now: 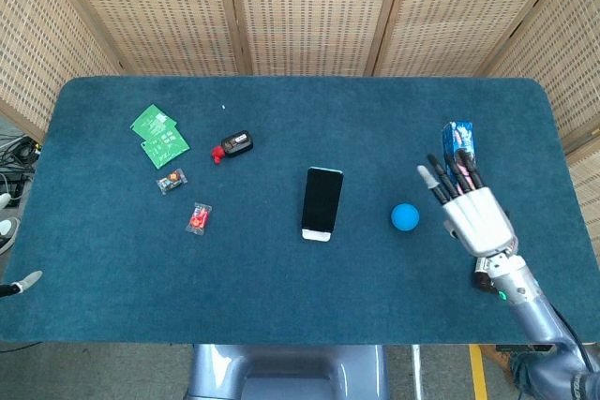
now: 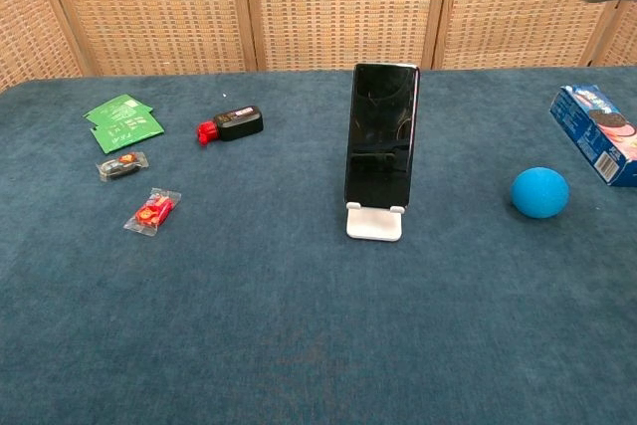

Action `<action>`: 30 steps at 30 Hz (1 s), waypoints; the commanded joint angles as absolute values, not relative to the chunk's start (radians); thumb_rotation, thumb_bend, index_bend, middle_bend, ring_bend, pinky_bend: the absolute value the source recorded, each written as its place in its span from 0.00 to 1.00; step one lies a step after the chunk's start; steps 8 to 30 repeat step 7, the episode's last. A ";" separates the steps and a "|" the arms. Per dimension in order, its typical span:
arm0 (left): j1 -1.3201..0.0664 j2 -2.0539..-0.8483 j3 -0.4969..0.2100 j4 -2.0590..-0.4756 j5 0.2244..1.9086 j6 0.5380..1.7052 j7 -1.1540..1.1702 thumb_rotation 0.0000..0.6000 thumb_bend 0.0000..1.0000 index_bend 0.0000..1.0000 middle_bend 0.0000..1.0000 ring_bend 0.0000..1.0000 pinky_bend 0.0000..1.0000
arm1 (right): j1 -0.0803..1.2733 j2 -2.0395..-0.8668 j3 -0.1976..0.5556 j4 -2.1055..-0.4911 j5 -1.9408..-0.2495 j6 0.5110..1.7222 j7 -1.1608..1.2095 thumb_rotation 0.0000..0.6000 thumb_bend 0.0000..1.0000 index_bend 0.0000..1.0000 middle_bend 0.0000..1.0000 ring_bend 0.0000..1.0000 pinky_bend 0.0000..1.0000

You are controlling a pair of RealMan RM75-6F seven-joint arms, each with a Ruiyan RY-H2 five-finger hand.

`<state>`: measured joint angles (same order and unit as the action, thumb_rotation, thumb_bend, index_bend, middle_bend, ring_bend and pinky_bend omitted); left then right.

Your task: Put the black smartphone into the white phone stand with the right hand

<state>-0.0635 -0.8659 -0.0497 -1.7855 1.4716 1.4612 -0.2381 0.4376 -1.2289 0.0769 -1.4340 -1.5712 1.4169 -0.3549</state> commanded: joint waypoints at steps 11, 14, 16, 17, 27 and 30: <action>-0.025 -0.870 -0.017 -1.809 1.549 1.532 -0.216 1.00 0.00 0.00 0.00 0.00 0.00 | 0.212 -1.216 -0.001 -1.441 -1.481 1.553 -0.129 1.00 0.00 0.00 0.00 0.00 0.00; -0.025 -0.870 -0.017 -1.809 1.549 1.532 -0.216 1.00 0.00 0.00 0.00 0.00 0.00 | 0.212 -1.216 -0.001 -1.441 -1.481 1.553 -0.129 1.00 0.00 0.00 0.00 0.00 0.00; -0.025 -0.870 -0.017 -1.809 1.549 1.532 -0.216 1.00 0.00 0.00 0.00 0.00 0.00 | 0.212 -1.216 -0.001 -1.441 -1.481 1.553 -0.129 1.00 0.00 0.00 0.00 0.00 0.00; -0.025 -0.870 -0.017 -1.809 1.549 1.532 -0.216 1.00 0.00 0.00 0.00 0.00 0.00 | 0.212 -1.216 -0.001 -1.441 -1.481 1.553 -0.129 1.00 0.00 0.00 0.00 0.00 0.00; -0.025 -0.870 -0.017 -1.809 1.549 1.532 -0.216 1.00 0.00 0.00 0.00 0.00 0.00 | 0.212 -1.216 -0.001 -1.441 -1.481 1.553 -0.129 1.00 0.00 0.00 0.00 0.00 0.00; -0.025 -0.870 -0.017 -1.809 1.549 1.532 -0.216 1.00 0.00 0.00 0.00 0.00 0.00 | 0.212 -1.216 -0.001 -1.441 -1.481 1.553 -0.129 1.00 0.00 0.00 0.00 0.00 0.00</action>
